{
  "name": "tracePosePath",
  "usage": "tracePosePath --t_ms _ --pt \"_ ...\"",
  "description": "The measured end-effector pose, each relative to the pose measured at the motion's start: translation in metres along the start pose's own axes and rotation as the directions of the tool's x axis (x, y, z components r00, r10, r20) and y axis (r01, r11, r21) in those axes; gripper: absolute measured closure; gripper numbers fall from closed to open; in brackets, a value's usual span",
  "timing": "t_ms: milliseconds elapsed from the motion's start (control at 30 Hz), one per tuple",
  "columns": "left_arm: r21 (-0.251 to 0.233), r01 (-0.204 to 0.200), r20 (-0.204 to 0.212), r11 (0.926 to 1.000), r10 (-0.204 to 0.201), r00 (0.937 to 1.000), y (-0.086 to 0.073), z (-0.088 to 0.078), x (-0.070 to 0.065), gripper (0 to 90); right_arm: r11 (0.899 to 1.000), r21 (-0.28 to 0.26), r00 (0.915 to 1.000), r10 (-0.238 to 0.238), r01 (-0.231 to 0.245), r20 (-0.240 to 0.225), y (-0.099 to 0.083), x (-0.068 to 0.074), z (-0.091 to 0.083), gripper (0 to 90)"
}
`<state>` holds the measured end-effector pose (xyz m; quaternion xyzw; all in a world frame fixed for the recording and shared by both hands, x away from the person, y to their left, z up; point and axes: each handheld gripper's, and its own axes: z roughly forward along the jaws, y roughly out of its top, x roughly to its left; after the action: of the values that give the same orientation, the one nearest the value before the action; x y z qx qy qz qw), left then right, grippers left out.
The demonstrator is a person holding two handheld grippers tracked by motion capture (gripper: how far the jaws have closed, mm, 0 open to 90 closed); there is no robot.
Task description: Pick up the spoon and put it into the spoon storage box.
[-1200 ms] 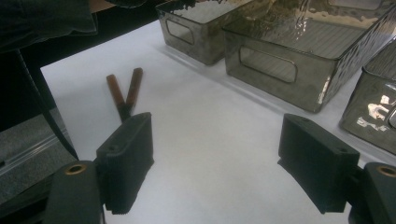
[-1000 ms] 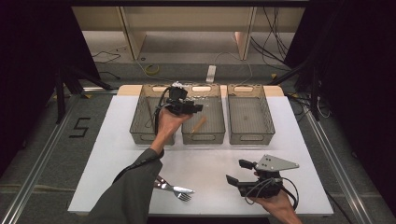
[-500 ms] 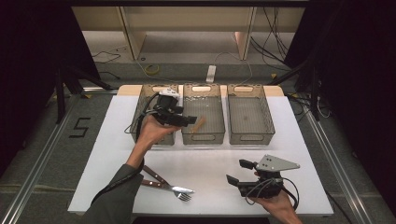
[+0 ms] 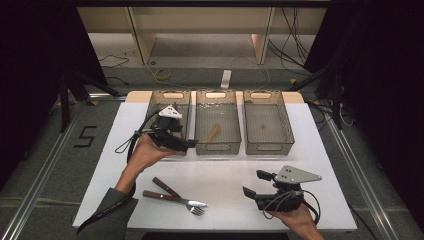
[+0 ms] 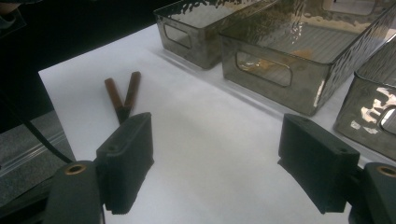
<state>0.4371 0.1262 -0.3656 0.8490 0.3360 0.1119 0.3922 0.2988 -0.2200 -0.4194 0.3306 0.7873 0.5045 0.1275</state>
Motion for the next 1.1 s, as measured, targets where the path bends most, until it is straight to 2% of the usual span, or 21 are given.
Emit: tracePosePath --t_ms 200,300,400,467,533,633,833,1100 --pt "0.021 -0.006 0.012 0.9998 0.005 0.9999 -0.008 -0.007 0.000 16.6 1.000 -0.003 1.0000 0.005 -0.005 0.002 0.000 -0.001 -0.001 26.8" --pt "0.025 0.007 0.025 0.9997 -0.008 0.9997 -0.015 -0.009 0.000 16.6 1.000 0.001 1.0000 0.006 -0.006 0.003 -0.001 -0.002 0.000 26.8" --pt "0.055 -0.007 0.012 0.9985 0.006 0.9999 -0.022 -0.008 0.000 16.6 1.000 0.005 1.0000 0.008 -0.008 0.002 -0.001 -0.002 0.001 26.8" --pt "0.066 -0.001 0.016 0.9978 0.000 0.9999 -0.027 -0.009 0.001 16.4 1.000 0.004 1.0000 0.007 -0.007 0.002 -0.001 -0.002 0.001 26.8" --pt "0.063 0.014 0.017 0.9979 -0.016 0.9997 -0.031 -0.009 0.001 16.3 1.000 0.003 1.0000 0.006 -0.006 0.002 -0.001 -0.002 0.001 26.8" --pt "0.066 0.018 0.010 0.9977 -0.018 0.9998 -0.037 -0.009 0.003 15.6 1.000 0.004 0.9999 0.012 -0.012 0.001 -0.002 -0.003 0.001 26.8" --pt "0.081 -0.008 -0.005 0.9967 0.008 1.0000 -0.042 -0.010 0.002 15.5 1.000 0.004 0.9999 0.014 -0.014 0.005 -0.002 -0.005 0.000 26.8" --pt "0.084 -0.009 -0.009 0.9964 0.009 0.9999 -0.050 -0.016 0.000 15.4 1.000 0.005 0.9999 0.011 -0.011 0.006 -0.003 -0.004 0.000 26.8"
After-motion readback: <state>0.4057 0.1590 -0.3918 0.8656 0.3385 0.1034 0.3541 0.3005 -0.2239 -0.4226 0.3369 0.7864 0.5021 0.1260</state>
